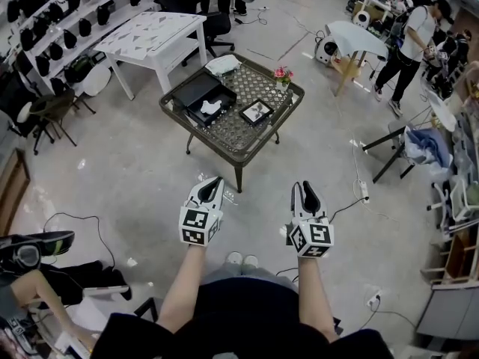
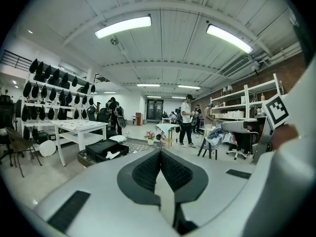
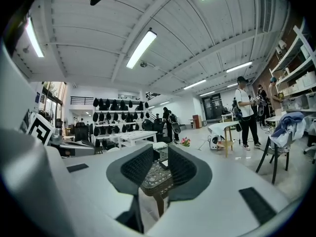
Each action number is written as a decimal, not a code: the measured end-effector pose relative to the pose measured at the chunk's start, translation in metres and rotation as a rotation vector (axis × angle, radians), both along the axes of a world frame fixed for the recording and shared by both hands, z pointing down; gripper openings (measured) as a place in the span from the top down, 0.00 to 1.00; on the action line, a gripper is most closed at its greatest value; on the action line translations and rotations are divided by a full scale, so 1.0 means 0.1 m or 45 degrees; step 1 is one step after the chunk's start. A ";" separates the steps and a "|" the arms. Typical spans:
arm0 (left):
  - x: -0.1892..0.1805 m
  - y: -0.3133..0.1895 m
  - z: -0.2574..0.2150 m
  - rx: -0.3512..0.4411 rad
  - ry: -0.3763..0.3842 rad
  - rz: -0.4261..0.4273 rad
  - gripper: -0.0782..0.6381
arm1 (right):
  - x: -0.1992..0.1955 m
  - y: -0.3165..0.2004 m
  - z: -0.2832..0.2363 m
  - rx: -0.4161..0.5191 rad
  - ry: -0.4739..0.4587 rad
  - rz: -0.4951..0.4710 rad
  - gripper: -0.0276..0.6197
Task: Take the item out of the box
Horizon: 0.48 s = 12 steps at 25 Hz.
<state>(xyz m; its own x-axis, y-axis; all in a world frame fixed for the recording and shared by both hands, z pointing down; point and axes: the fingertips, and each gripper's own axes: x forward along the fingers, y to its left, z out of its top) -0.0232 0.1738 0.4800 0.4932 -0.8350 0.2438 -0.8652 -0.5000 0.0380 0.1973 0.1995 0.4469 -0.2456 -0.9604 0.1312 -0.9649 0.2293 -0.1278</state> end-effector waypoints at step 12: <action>-0.05 -0.12 -0.04 0.010 0.018 -0.002 0.86 | -0.06 -0.10 -0.03 -0.004 -0.024 -0.022 0.71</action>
<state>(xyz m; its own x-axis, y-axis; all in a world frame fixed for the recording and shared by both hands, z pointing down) -0.0286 0.1618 0.4758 0.4951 -0.8378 0.2302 -0.8655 -0.4987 0.0463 0.1910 0.1890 0.4442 -0.2644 -0.9557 0.1292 -0.9583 0.2453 -0.1466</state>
